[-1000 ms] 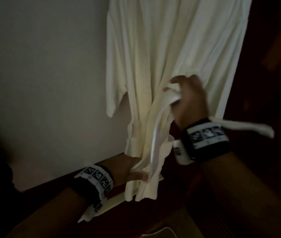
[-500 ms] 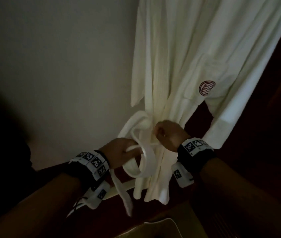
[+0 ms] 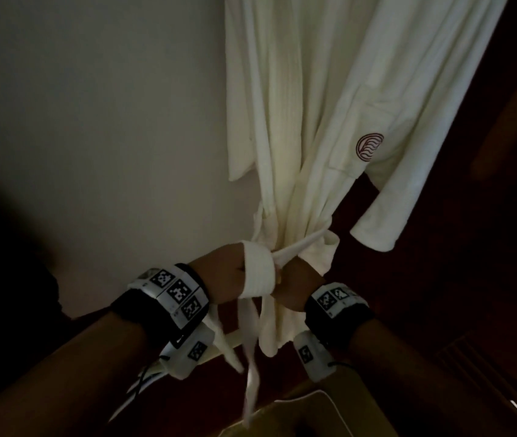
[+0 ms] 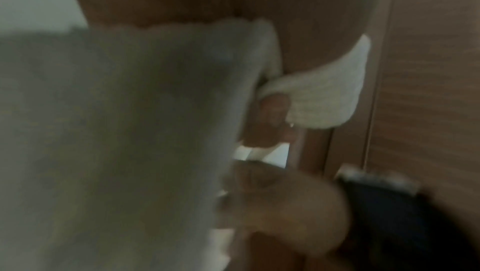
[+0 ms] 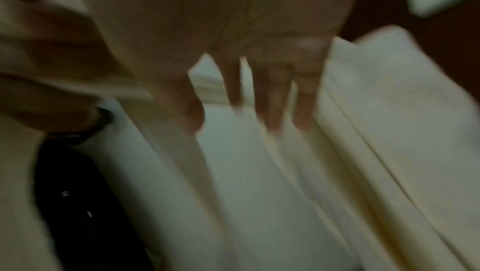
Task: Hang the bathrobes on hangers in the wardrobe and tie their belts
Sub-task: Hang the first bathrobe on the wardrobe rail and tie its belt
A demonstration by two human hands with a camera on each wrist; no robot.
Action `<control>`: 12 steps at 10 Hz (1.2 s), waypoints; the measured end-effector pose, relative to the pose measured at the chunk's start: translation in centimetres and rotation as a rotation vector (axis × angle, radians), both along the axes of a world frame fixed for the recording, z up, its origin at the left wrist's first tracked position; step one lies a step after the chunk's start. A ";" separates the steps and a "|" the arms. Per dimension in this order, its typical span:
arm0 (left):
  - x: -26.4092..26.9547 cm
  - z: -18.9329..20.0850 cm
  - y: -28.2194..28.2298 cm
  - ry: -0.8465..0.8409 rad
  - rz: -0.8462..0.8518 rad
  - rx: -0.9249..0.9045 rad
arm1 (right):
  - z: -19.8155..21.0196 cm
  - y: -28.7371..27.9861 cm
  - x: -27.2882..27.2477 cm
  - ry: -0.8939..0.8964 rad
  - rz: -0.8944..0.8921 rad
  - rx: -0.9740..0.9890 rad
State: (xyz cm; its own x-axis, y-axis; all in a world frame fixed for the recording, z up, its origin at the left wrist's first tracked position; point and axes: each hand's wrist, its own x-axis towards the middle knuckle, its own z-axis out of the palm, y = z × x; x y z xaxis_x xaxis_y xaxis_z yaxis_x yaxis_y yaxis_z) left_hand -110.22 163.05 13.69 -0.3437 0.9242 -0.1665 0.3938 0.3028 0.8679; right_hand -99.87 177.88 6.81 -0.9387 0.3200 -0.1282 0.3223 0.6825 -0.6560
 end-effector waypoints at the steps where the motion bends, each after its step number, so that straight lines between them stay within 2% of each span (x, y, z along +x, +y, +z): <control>1: 0.3 1.7 -0.5 0.555 -0.054 -0.254 | 3.1 0.7 0.8 -0.324 0.199 0.381; 2: -0.1 0.8 -1.0 0.588 -0.037 -0.297 | 6.9 2.1 1.7 0.060 0.018 0.465; 3: 0.7 1.2 -1.1 0.684 -0.021 -0.385 | 10.1 1.8 0.9 0.537 0.144 0.307; 4: 1.6 1.3 -0.8 0.577 -0.146 -0.342 | 12.4 0.1 -1.2 0.270 0.318 0.017; 5: 2.6 1.2 -0.7 0.590 -0.167 -0.314 | 13.3 -1.0 -3.9 -0.227 0.300 0.063; 6: 4.2 1.6 -0.5 0.718 -0.144 -0.386 | 12.7 -1.6 -5.8 -0.348 0.355 0.122; 7: 5.0 1.7 -1.2 0.761 -0.159 -0.607 | 12.3 -2.0 -6.5 -0.268 0.247 -0.434; 8: 3.2 -1.8 -2.0 0.659 -0.054 -0.497 | 14.3 -2.5 -6.6 -0.049 0.219 -1.186; 9: 3.0 -1.7 -2.8 0.634 -0.008 -0.424 | 18.4 -1.3 -6.9 0.478 0.103 -1.366; 10: 2.2 -1.6 -3.4 0.592 -0.055 -0.339 | 20.9 2.2 -7.0 0.876 -0.082 -0.942; 11: 1.8 -0.5 -4.0 0.541 -0.047 -0.231 | 18.0 5.7 -6.9 0.833 -0.175 -0.084; 12: 0.9 1.5 -3.9 0.449 0.038 -0.089 | 11.9 6.3 -5.5 0.218 0.112 0.376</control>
State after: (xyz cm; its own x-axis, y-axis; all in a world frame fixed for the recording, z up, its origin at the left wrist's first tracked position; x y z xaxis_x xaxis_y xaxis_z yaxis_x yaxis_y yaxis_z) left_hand -109.30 159.14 15.15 -0.4337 0.8982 -0.0716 0.7123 0.3904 0.5833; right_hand -105.40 184.15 18.67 -0.9624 0.2013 0.1823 0.1144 0.9093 -0.4001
